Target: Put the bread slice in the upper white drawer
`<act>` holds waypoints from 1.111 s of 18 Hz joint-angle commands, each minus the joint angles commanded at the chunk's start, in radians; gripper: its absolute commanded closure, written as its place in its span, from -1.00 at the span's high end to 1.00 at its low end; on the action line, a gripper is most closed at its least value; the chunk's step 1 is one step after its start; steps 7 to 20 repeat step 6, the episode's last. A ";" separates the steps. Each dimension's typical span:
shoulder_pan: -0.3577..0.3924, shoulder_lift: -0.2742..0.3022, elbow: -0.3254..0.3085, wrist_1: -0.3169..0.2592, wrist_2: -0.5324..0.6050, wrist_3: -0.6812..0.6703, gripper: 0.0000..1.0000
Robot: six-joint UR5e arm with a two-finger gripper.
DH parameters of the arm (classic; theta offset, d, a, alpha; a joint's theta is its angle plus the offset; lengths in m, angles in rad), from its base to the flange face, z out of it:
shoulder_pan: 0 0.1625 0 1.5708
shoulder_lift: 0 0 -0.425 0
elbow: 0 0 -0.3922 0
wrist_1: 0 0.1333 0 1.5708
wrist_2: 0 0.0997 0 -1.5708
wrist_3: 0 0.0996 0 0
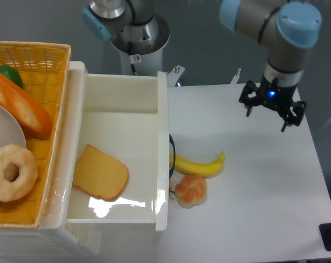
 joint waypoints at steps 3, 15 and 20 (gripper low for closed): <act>0.021 -0.051 0.031 0.011 0.014 0.028 1.00; 0.040 -0.088 0.054 0.017 0.017 0.030 1.00; 0.040 -0.088 0.054 0.017 0.017 0.030 1.00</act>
